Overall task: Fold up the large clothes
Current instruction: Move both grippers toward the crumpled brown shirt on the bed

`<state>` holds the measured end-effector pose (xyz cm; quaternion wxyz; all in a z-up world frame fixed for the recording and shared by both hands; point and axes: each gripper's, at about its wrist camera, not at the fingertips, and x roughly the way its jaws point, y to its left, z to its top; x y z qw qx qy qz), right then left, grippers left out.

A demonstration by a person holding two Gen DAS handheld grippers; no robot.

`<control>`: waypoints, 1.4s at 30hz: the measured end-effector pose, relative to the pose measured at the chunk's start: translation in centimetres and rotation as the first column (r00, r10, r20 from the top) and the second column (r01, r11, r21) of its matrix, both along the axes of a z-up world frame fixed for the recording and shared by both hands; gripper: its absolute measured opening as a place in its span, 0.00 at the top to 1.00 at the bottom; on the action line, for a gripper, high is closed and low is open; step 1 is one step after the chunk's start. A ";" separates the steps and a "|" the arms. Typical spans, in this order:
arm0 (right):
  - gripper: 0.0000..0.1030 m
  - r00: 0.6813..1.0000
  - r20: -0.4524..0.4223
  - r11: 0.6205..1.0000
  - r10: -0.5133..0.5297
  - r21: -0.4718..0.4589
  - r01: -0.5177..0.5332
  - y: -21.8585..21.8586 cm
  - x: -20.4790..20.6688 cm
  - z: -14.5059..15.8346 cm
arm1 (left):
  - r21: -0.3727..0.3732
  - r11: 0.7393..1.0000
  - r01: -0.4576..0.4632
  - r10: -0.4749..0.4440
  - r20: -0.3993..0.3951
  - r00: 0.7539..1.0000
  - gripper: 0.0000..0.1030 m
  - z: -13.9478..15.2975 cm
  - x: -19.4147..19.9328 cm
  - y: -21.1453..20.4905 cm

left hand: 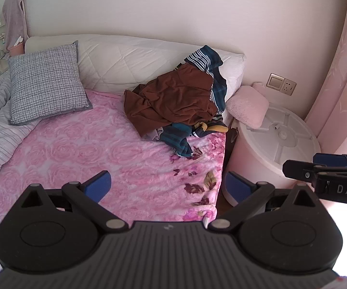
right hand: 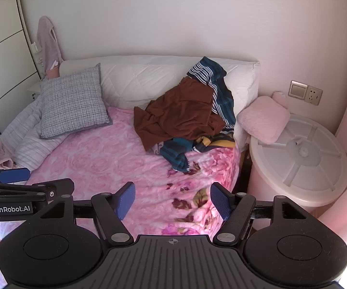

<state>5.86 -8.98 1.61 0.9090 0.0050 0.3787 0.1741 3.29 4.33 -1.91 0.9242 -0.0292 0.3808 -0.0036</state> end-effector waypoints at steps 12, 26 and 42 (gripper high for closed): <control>0.36 1.000 -0.001 1.000 0.006 0.002 -0.006 0.3 0.6 0.1 | 0.004 1.000 -0.011 0.011 -0.003 1.000 0.03 0.3 0.7 -0.3; 0.36 1.000 0.000 1.000 0.024 0.005 -0.024 1.1 2.6 0.1 | 0.006 0.999 -0.036 0.036 -0.004 0.999 0.03 0.6 2.7 0.8; 0.36 0.999 -0.033 0.999 0.037 -0.005 -0.037 1.9 6.6 -0.3 | 0.001 0.999 -0.053 0.053 -0.030 0.998 0.03 0.1 6.3 1.7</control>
